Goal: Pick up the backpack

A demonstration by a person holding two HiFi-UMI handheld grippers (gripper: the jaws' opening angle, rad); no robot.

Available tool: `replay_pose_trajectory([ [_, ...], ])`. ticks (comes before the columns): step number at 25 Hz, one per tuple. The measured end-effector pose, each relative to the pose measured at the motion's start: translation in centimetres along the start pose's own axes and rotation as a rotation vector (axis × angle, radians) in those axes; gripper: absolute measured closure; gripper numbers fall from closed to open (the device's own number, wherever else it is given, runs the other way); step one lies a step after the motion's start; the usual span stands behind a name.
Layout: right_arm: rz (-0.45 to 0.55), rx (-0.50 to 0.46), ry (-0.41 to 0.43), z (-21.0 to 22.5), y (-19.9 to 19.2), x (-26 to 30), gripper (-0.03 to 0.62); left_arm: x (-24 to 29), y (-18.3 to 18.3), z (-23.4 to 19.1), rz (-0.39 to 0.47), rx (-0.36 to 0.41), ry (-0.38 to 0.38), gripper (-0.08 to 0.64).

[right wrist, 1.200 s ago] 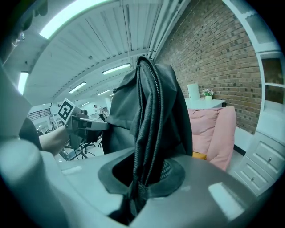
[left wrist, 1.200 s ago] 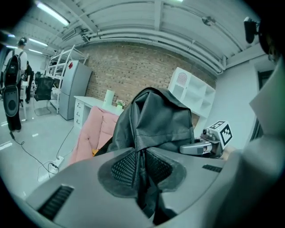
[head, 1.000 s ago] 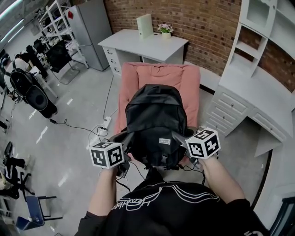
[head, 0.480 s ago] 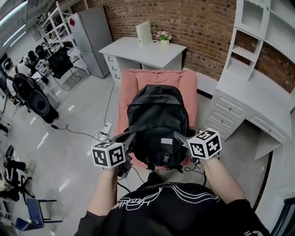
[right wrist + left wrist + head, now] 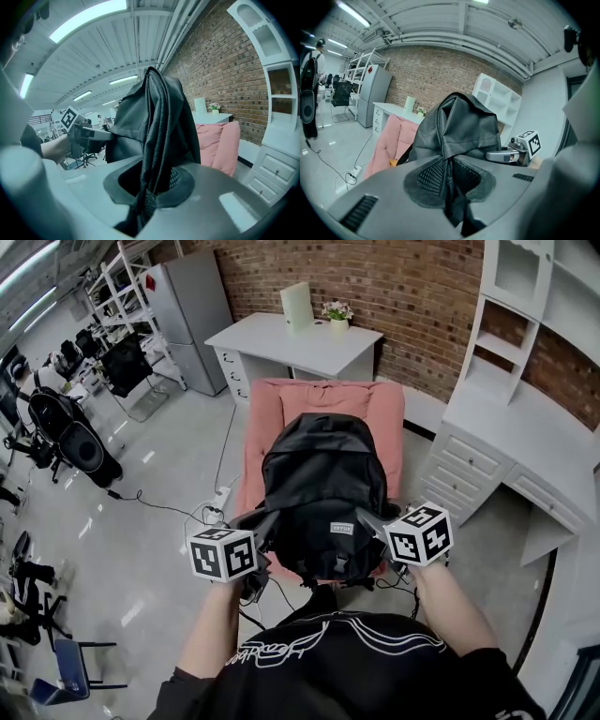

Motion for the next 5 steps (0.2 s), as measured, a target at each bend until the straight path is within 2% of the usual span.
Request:
replay_pose_trajectory([
  [5, 0.006, 0.0, -0.004, 0.48, 0.34, -0.15, 0.551, 0.33, 0.39, 0.3, -0.002, 0.002, 0.0, 0.511],
])
Point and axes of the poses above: the fingertips, and each gripper's own axes: x forward along the fingers, z to its right, y out of its top, the point moved 9 cm from there along -x, backward along the fingers, and after that the axes turned 12 degrees about y, right-handed, at the moved point
